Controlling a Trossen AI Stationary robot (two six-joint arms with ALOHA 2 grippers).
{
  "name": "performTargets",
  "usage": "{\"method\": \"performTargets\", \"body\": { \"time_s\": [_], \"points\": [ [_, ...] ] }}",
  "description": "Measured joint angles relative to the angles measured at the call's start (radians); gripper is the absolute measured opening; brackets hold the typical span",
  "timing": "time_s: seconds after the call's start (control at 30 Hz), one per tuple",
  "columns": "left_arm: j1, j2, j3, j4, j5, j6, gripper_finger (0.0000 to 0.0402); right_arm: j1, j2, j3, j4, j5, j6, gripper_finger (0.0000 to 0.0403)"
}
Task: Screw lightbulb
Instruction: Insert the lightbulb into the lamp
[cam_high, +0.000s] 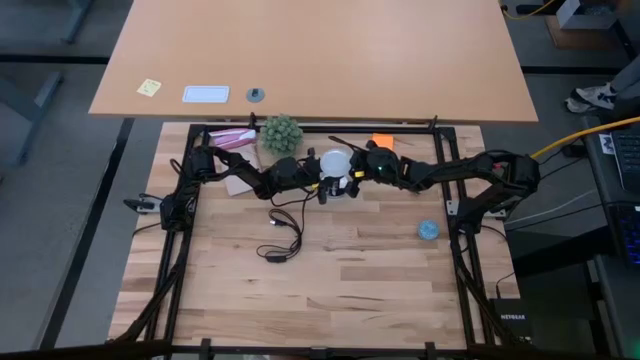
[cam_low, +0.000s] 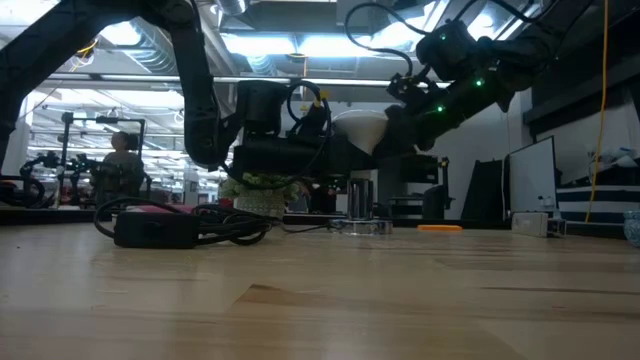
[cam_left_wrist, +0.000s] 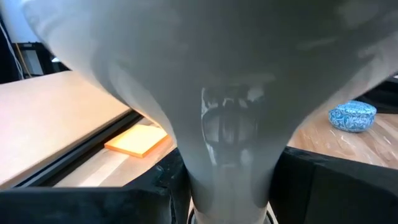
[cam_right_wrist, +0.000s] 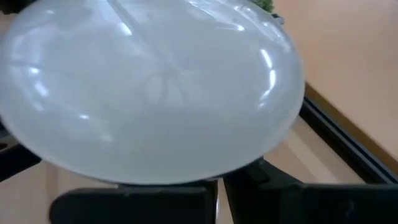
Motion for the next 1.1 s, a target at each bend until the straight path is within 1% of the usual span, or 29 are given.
{"method": "performTargets", "body": {
  "time_s": [0.27, 0.4, 0.5, 0.6, 0.73, 0.9, 1.1],
  "points": [
    [0.0, 0.001, -0.001, -0.004, 0.003, -0.001, 0.0143, 0.0, 0.0, 0.0, 0.0, -0.035, 0.0, 0.0023],
    [0.0, 0.002, 0.0, -0.005, 0.004, 0.0, 0.0143, 0.001, 0.0, 0.002, -0.038, -0.045, 0.0, 0.0023],
    [0.0, 0.002, 0.0, -0.006, 0.004, 0.0, 0.0143, 0.001, -0.001, 0.004, -0.054, -0.04, -0.002, 0.0023],
    [0.0, 0.002, 0.0, -0.017, 0.003, 0.0, 0.0143, 0.002, -0.002, 0.004, -0.059, -0.038, -0.04, 0.0023],
    [0.0, 0.002, 0.001, -0.033, 0.003, -0.002, 0.0143, 0.003, -0.002, 0.004, -0.071, 0.0, -0.078, 0.0023],
    [0.0, 0.002, 0.0, -0.036, 0.001, -0.002, 0.0143, 0.003, -0.001, 0.003, -0.134, 0.014, -0.07, 0.0023],
    [0.0, 0.003, 0.0, -0.031, 0.001, -0.009, 0.0143, 0.002, 0.0, 0.002, -0.221, -0.015, -0.04, 0.0023]
  ]
}}
